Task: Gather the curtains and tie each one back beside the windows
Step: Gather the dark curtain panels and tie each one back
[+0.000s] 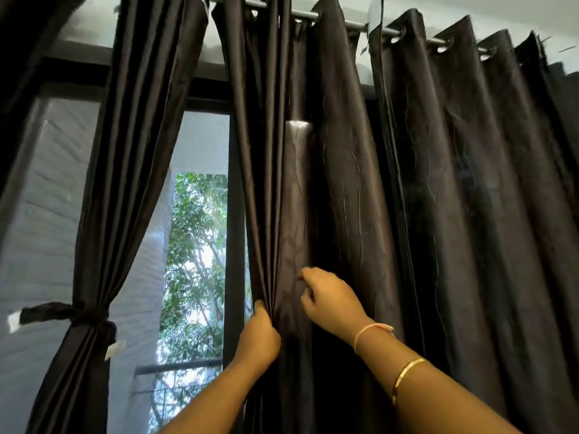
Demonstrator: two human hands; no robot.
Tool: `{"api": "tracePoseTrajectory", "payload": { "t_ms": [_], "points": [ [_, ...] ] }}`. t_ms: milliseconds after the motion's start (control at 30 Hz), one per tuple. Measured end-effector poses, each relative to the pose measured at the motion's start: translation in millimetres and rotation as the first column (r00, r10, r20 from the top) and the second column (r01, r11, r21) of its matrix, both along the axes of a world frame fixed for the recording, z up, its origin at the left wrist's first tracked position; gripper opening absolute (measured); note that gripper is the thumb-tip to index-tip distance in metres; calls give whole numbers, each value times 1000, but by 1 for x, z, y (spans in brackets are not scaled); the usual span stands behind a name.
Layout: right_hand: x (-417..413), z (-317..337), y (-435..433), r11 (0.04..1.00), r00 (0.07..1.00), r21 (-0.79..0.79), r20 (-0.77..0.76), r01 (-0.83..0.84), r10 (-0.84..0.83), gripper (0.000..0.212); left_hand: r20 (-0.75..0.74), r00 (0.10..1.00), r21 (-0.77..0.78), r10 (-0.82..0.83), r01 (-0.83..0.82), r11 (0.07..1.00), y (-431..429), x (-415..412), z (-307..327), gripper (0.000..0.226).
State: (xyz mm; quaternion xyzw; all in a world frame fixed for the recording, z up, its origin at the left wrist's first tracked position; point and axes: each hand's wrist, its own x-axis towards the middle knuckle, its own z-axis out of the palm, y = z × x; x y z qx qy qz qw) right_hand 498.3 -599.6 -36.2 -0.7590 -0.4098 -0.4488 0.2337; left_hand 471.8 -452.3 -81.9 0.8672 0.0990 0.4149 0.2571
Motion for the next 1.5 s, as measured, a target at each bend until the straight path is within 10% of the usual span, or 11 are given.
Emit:
{"api": "tracePoseTrajectory", "payload": {
  "t_ms": [200,333,500,667,1000,1233,1500],
  "points": [
    [-2,33,-26,931,891,263,311,254,-331,54,10,999,-52,-47,47,998,-6,0,0,59],
    [1,51,-40,849,906,347,-4,398,-423,87,17,992,-62,-123,124,990,-10,0,3,60],
    [4,56,-55,778,982,617,-189,118,1,102,24,986,-83,-167,168,982,-22,-3,6,61],
    [12,53,-63,595,866,800,-346,72,360,88,25,986,-79,-163,165,983,-28,-2,7,60],
    [32,20,-64,727,805,659,-529,191,268,11,20,989,-102,-146,147,984,-30,-6,3,55],
    [49,-18,-40,905,730,413,-650,104,213,36,50,983,-87,-175,179,980,-32,2,1,60],
    [47,-56,-11,971,929,238,-364,24,66,32,-40,962,-134,-271,264,955,-31,4,0,71]
  ]
}}
